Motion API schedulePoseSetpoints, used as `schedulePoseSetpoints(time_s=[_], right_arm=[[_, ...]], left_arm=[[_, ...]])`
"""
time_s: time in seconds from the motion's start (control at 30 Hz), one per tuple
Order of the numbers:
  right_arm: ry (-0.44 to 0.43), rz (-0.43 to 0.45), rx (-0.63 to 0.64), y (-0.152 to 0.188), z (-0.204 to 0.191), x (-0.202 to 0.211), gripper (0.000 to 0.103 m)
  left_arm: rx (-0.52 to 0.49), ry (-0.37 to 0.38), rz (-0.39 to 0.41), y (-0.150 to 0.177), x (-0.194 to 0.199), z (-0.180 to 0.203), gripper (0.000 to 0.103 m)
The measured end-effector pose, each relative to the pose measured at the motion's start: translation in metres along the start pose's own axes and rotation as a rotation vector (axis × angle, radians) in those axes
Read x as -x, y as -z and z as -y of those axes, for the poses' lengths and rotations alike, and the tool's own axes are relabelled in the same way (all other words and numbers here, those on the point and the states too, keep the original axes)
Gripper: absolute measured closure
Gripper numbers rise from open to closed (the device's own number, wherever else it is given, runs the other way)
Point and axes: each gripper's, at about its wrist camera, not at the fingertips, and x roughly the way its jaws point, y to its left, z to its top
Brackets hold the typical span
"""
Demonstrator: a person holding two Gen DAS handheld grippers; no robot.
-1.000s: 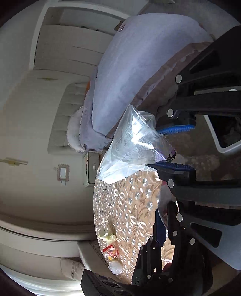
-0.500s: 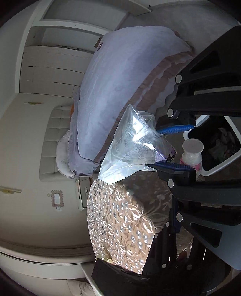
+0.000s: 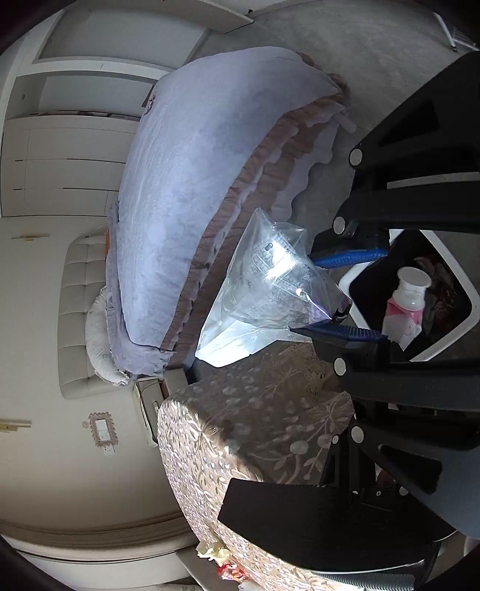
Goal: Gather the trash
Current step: 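Carry packet and bag over the white bin and open both tools, then return both tools to the table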
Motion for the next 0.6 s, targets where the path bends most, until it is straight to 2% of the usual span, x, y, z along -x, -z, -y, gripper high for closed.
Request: schedulePoseSetpoints(time_s=[0.07, 0.1, 0.13, 0.17, 0.23, 0.3, 0.6], right_arm=[[-0.002, -0.008, -0.015, 0.001, 0.008, -0.004, 0.074], [-0.001, -0.012, -0.021, 0.002, 0.011, -0.007, 0.074], [0.000, -0.017, -0.026, 0.003, 0.014, -0.009, 0.074], [-0.001, -0.024, -0.030, 0.004, 0.017, -0.011, 0.074], [-0.002, -0.036, -0.038, 0.007, 0.022, -0.017, 0.074], [-0.005, -0.049, -0.045, 0.009, 0.026, -0.022, 0.074], [-0.014, -0.105, -0.042, 0.018, 0.030, -0.041, 0.074]], left_arm=[[-0.002, 0.012, -0.009, -0.003, -0.010, 0.000, 0.081], [0.005, 0.019, -0.010, -0.004, -0.015, -0.001, 0.077], [0.022, 0.023, -0.008, -0.006, -0.019, -0.004, 0.045], [0.044, 0.026, -0.002, -0.007, -0.022, -0.008, 0.004], [0.078, 0.043, 0.004, -0.010, -0.028, -0.013, 0.005], [0.096, 0.026, -0.003, -0.012, -0.032, -0.016, 0.005], [0.082, -0.014, 0.001, -0.006, -0.026, -0.021, 0.005]])
